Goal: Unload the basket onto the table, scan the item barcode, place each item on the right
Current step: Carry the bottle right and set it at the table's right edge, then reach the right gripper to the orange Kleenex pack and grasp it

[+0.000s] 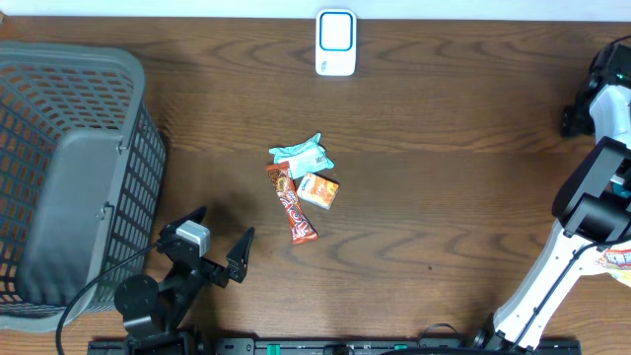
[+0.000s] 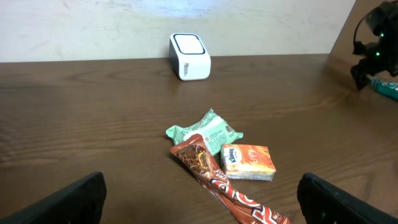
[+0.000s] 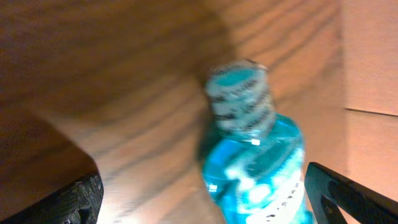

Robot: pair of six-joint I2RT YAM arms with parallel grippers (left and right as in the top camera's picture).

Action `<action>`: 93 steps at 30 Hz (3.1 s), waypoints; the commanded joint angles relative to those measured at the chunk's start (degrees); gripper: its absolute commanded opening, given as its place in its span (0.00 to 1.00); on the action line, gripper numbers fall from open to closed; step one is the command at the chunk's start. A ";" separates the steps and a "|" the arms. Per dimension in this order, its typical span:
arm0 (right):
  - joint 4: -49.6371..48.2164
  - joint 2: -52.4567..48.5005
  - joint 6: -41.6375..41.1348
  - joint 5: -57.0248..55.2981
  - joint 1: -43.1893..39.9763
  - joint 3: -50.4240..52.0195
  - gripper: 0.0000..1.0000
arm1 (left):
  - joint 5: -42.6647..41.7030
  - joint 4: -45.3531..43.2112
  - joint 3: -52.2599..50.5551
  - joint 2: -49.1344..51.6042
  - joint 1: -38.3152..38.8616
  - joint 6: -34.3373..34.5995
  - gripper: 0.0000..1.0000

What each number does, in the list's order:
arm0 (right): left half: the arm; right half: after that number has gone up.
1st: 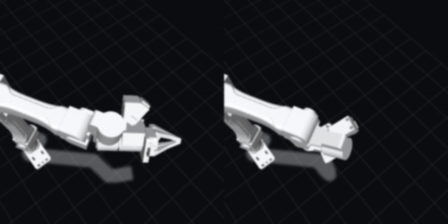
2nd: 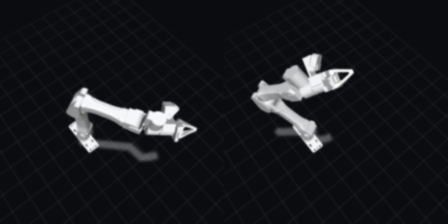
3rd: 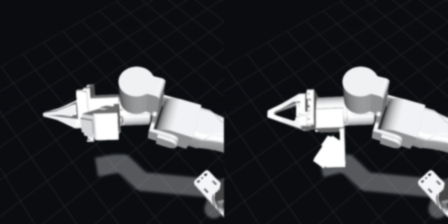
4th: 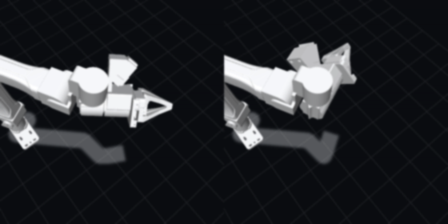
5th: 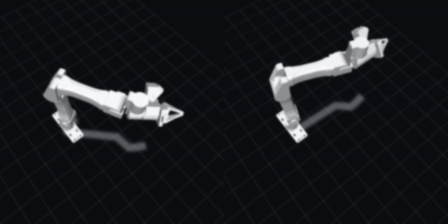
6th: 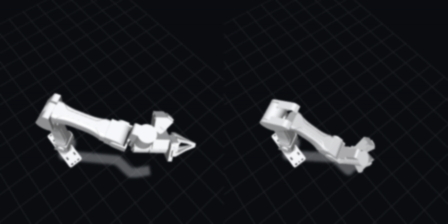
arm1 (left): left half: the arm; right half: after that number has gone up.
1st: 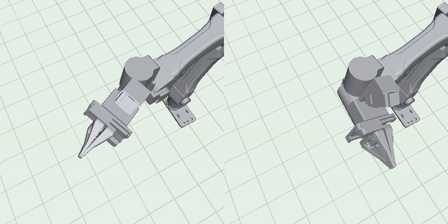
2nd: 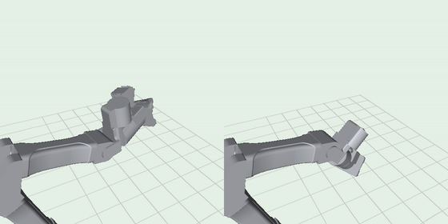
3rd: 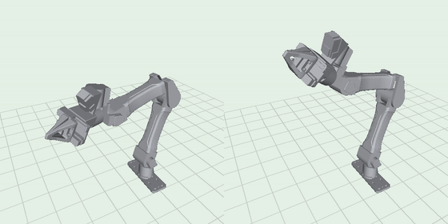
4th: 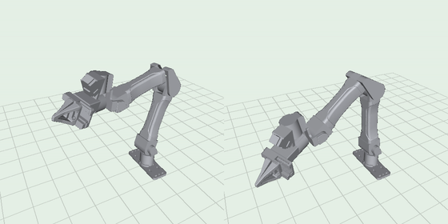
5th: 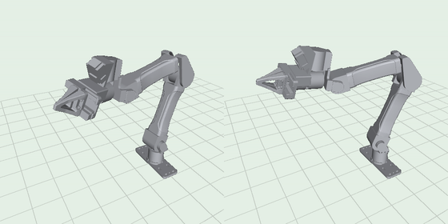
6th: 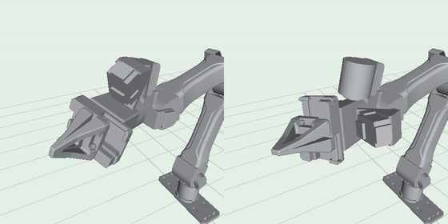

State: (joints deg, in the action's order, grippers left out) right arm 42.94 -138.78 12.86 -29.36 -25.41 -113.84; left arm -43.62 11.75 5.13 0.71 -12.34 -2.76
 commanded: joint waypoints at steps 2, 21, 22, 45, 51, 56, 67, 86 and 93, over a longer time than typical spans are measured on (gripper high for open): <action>0.33 7.39 -3.43 15.23 3.45 0.15 0.99 | -0.76 1.29 -0.96 0.00 -0.09 0.28 0.98; 11.96 22.43 -28.30 79.87 31.43 0.33 0.99 | -0.76 1.29 -0.96 0.00 -0.09 0.28 0.98; 14.05 22.16 -28.00 79.21 33.40 0.35 0.99 | -0.76 1.29 -0.96 0.00 -0.09 0.31 0.98; 20.39 21.75 -16.61 13.46 68.89 19.08 0.95 | -0.76 1.29 -0.96 0.00 -0.09 0.28 0.98; 12.74 21.75 -16.59 11.87 72.04 22.69 0.91 | -0.76 1.29 -0.96 0.00 -0.09 0.31 0.98; 7.13 21.75 -16.61 12.94 72.39 25.11 0.76 | -0.76 1.29 -0.96 0.00 -0.09 0.31 0.98; 6.71 21.75 -16.59 15.41 72.91 26.71 0.68 | -0.76 1.29 -0.96 0.00 -0.09 0.28 0.98; -5.86 21.44 -14.88 15.02 75.32 36.74 0.29 | -0.76 1.29 -0.96 0.00 -0.09 0.31 0.98; -5.01 21.92 -16.06 13.35 75.08 36.79 0.01 | -0.76 1.29 -0.96 0.00 -0.09 0.31 0.98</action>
State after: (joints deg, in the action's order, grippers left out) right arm 36.49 -116.62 -1.96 -16.32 49.87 -77.89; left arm -43.62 11.75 5.13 0.75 -12.34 -2.76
